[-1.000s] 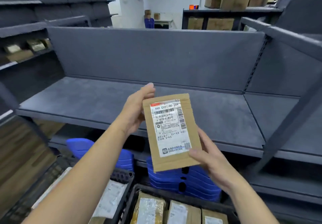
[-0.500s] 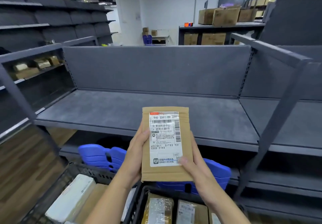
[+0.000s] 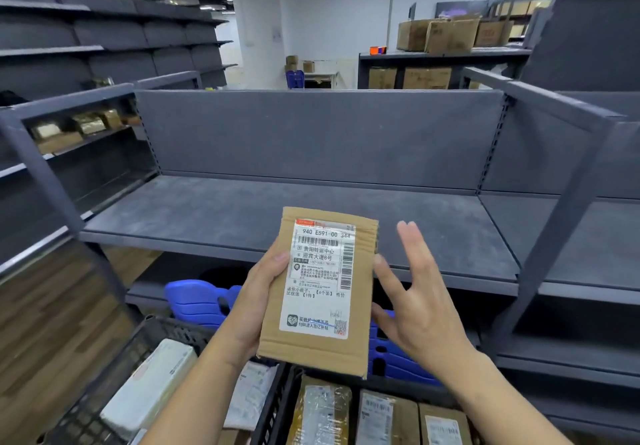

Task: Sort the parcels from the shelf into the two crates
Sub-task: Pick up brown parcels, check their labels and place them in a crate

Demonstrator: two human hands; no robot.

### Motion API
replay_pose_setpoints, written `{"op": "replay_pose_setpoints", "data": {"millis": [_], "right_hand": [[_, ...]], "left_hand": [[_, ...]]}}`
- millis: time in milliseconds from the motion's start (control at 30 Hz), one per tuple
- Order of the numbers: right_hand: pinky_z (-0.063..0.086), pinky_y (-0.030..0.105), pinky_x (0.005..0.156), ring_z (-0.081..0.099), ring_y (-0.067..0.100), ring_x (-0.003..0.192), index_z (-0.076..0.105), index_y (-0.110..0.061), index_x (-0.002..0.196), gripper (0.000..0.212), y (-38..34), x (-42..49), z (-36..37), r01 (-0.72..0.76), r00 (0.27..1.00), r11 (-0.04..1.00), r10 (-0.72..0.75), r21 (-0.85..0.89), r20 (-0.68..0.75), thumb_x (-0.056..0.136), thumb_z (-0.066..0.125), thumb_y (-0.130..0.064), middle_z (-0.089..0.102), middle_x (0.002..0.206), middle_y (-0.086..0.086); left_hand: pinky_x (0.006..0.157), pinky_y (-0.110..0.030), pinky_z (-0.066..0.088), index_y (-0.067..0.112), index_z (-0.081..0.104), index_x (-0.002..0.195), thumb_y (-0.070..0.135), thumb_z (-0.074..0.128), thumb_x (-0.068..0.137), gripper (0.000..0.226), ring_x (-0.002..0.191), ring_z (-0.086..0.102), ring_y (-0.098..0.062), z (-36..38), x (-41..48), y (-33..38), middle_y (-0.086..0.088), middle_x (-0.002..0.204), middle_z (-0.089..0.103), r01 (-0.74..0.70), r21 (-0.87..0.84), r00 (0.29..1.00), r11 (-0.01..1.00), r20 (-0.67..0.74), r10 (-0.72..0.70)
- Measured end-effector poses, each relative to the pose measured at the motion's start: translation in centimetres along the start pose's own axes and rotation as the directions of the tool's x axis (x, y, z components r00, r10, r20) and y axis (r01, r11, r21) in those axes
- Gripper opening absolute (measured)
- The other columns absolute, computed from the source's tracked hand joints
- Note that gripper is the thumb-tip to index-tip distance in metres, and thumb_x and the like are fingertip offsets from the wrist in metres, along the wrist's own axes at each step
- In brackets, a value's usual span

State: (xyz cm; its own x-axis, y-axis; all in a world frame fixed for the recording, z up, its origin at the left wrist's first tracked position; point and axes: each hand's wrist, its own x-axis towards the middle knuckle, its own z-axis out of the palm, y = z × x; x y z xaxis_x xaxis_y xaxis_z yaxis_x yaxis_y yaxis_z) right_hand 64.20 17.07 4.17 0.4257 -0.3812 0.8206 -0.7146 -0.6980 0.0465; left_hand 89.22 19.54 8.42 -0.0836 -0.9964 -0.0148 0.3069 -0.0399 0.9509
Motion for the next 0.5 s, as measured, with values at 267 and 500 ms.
{"op": "replay_pose_setpoints", "data": {"millis": [267,500], "right_hand": [[0.04,0.061,0.115,0.032,0.036,0.148,0.028,-0.026,0.149,0.078,1.0,0.4,1.5,0.293,0.95,0.952,-0.3,-0.093,-0.081,0.09,0.079,-0.025,0.038,0.155,0.012],[0.044,0.058,0.112,0.04,0.035,0.142,0.032,-0.023,0.144,0.075,0.4,0.1,2.1,0.159,0.962,0.985,-0.17,-0.067,-0.214,0.088,0.082,-0.027,0.046,0.146,0.012]], "left_hand": [[0.086,-0.039,0.06,0.024,0.074,0.126,0.055,0.045,0.101,0.049,0.108,0.074,-0.025,-0.3,0.0,0.4,-0.01,0.124,0.075,0.049,-0.019,0.999,0.999,0.018,-0.049],[0.117,-0.066,0.036,0.027,0.052,0.151,0.08,0.039,0.093,0.079,0.134,0.059,-0.036,-3.7,0.6,-1.2,-0.012,0.144,0.063,0.069,-0.103,0.992,0.992,-0.094,-0.078]]}}
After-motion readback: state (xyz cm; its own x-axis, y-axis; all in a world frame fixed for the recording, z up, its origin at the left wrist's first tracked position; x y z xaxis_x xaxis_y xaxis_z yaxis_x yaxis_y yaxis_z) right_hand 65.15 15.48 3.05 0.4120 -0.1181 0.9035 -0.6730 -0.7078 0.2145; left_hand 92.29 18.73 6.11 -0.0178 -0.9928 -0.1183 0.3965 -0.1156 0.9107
